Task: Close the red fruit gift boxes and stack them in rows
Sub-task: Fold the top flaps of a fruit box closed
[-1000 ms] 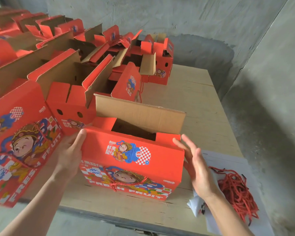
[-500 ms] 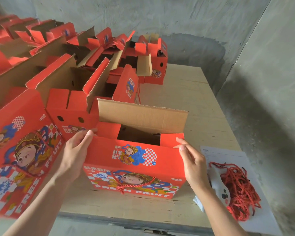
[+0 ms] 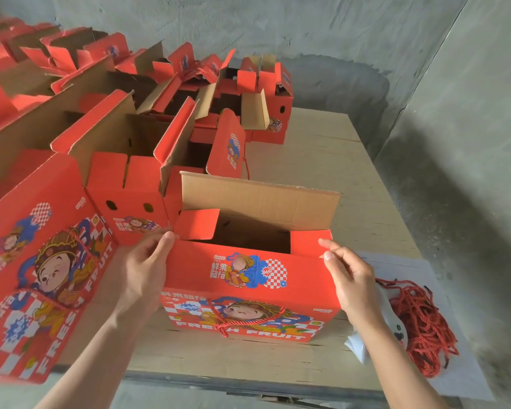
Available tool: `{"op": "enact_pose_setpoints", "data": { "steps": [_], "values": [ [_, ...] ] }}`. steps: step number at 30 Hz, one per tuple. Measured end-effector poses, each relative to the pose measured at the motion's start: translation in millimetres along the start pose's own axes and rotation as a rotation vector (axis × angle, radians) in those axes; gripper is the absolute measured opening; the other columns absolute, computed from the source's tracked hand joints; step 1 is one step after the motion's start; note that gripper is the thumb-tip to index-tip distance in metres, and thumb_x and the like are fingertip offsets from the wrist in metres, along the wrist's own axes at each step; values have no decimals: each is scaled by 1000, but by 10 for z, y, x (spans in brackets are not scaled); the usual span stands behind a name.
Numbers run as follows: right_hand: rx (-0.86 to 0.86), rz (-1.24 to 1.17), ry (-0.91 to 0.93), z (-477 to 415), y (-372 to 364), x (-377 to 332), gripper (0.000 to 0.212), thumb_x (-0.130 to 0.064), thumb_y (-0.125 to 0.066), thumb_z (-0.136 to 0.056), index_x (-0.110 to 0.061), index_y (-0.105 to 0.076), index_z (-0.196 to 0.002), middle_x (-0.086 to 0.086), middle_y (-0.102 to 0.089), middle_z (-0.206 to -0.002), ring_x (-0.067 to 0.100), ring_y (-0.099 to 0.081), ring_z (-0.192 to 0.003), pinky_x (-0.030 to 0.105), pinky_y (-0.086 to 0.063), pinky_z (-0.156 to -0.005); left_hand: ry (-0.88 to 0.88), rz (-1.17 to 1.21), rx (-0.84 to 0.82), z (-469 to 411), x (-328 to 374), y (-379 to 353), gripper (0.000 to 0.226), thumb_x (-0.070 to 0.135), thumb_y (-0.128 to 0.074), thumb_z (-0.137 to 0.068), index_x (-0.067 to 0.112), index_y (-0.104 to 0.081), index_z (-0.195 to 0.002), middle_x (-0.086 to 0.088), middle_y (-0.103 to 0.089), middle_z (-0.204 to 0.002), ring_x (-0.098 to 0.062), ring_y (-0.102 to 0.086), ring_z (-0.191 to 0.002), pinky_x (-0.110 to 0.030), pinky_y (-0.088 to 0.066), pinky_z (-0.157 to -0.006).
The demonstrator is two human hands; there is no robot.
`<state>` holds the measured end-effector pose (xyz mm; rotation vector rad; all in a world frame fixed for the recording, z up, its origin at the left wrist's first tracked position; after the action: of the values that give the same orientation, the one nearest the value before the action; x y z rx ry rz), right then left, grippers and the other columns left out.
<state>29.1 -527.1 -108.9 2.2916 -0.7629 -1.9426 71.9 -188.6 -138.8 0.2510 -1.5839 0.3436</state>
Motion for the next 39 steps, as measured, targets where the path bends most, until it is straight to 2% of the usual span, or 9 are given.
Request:
{"op": "enact_pose_setpoints", "data": {
  "steps": [4,8,13,18,21,26,31,36,39],
  "values": [
    [-33,39,-12,2,-14,-26,8,0,-57,-90,1,-63,-85,-4,-65,-116,-11,-56,-101,2,-37,-81,16,8,-15,-16,-15,27,20,10,-63,-88,29,-67,-83,11,-67,-83,-9,-60,-77,-23,-50,-65],
    [-24,-6,31,10,-22,-33,19,8,-55,-88,-4,-55,-103,2,-57,-126,0,-51,-118,11,-36,-100,126,19,-58,-87,-14,35,18,6,-63,-87,25,-63,-87,5,-65,-79,-2,-62,-62,-19,-49,-52],
    [-37,7,14,-11,-42,-18,28,8,-55,-87,-7,-52,-111,0,-54,-128,4,-52,-118,4,-38,-89,44,-128,-109,-123,112,-54,15,7,-59,-90,20,-64,-85,1,-62,-84,-15,-54,-76,-30,-43,-68],
    [-121,10,-116,-189,-9,14,82,7,-61,-84,-19,-17,-148,-8,-24,-151,6,-29,-130,24,-32,-103,-47,-356,-100,-205,250,-107,12,6,-67,-84,15,-61,-78,6,-58,-79,-11,-52,-68,-26,-43,-60],
    [-302,-102,-209,-316,-58,26,100,13,-58,-84,-26,7,-150,-7,-15,-156,1,-21,-133,24,-28,-105,47,-320,-115,-234,192,-160,26,5,-62,-87,16,-54,-109,4,-56,-98,-10,-55,-75,-25,-44,-57],
    [-353,-100,-151,-356,-57,24,82,18,-58,-80,-23,-27,-144,3,-44,-139,5,-50,-112,9,-44,-83,3,-196,-236,-227,160,-206,78,-11,-50,-89,28,-19,-149,10,-42,-134,-13,-50,-112,-21,-50,-76],
    [-372,-51,-27,-277,-34,12,55,15,-61,-80,-17,-52,-124,0,-43,-143,8,-41,-131,25,-33,-110,-172,-306,-337,-171,271,-257,83,-25,-42,-80,38,-40,-133,10,-49,-131,-10,-48,-121,-10,-48,-85],
    [-587,66,-31,-305,-22,26,67,-26,-77,-77,-35,-40,-132,-20,-25,-149,-11,-21,-136,12,-20,-108,-98,-244,-423,-128,269,-279,64,-12,-51,-87,36,-47,-128,1,-53,-129,-19,-55,-113,-24,-55,-83],
    [-565,90,-11,-347,-42,-14,45,-37,-61,-88,-39,-44,-130,-19,-24,-150,-13,-17,-136,5,-17,-104,-50,-309,-489,-109,251,-268,80,27,-82,-66,33,-43,-134,3,-49,-131,-21,-52,-119,-38,-49,-94]
  ]
}}
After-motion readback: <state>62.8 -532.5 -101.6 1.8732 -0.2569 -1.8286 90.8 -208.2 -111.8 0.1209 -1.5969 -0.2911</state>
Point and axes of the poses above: each hand's wrist, its own z-axis away from the middle knuckle, its own y-axis out of the back of the hand, x = y × z, the point moved 6 cm from there along -z, towards the middle knuckle
